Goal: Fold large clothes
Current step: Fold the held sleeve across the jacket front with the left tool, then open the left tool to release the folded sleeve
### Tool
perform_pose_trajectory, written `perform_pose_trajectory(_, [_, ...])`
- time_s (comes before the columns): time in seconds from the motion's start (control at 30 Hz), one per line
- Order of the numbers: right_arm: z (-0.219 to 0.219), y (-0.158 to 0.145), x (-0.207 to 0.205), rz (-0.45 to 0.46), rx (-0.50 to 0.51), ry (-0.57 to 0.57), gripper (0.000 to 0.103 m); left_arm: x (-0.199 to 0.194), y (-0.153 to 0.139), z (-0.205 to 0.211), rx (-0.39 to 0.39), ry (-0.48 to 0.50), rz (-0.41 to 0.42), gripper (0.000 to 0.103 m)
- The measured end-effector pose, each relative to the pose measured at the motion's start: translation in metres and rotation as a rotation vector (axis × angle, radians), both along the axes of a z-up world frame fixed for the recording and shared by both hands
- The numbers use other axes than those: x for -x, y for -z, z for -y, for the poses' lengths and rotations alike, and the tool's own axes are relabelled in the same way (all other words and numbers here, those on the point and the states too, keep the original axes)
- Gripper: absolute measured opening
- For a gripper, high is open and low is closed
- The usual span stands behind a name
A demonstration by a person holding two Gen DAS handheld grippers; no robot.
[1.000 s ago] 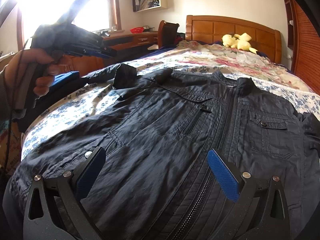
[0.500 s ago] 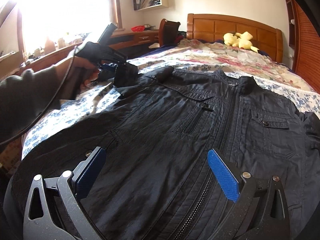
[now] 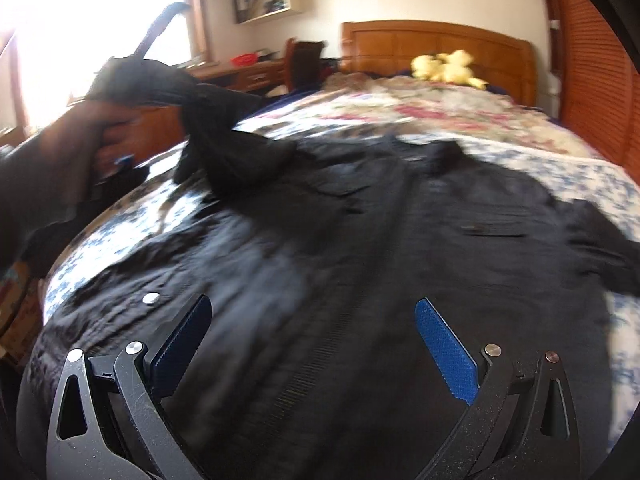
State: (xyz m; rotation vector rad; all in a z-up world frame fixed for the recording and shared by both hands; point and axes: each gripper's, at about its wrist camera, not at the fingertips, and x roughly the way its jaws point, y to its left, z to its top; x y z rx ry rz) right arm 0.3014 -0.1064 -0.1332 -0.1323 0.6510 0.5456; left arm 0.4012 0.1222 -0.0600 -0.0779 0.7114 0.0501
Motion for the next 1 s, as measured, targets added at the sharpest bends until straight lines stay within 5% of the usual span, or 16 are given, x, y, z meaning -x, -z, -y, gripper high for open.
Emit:
perform_pose_trajectory(0.23, [0.039, -0.012, 0.013, 0.047, 0.025, 0.094, 0.103, 0.019, 0.015, 0.055, -0.090, 0.121, -0.069, 0.007])
perform_pose_trajectory(0.37, [0.041, -0.009, 0.016, 0.052, 0.044, 0.091, 0.103, 0.039, 0.025, 0.062, -0.060, 0.165, -0.099, 0.030])
perform_pose_trajectory(0.47, [0.037, -0.007, 0.014, 0.048, 0.053, 0.083, 0.103, 0.060, 0.028, 0.064, -0.019, 0.188, -0.108, 0.032])
perform_pose_trajectory(0.7, [0.022, -0.007, 0.009, 0.036, 0.043, 0.050, 0.103, 0.080, 0.042, 0.044, -0.025, 0.152, -0.122, 0.039])
perform_pose_trajectory(1.0, [-0.007, 0.009, -0.001, 0.017, 0.071, 0.018, 0.103, 0.059, 0.071, -0.017, 0.006, 0.027, -0.164, 0.050])
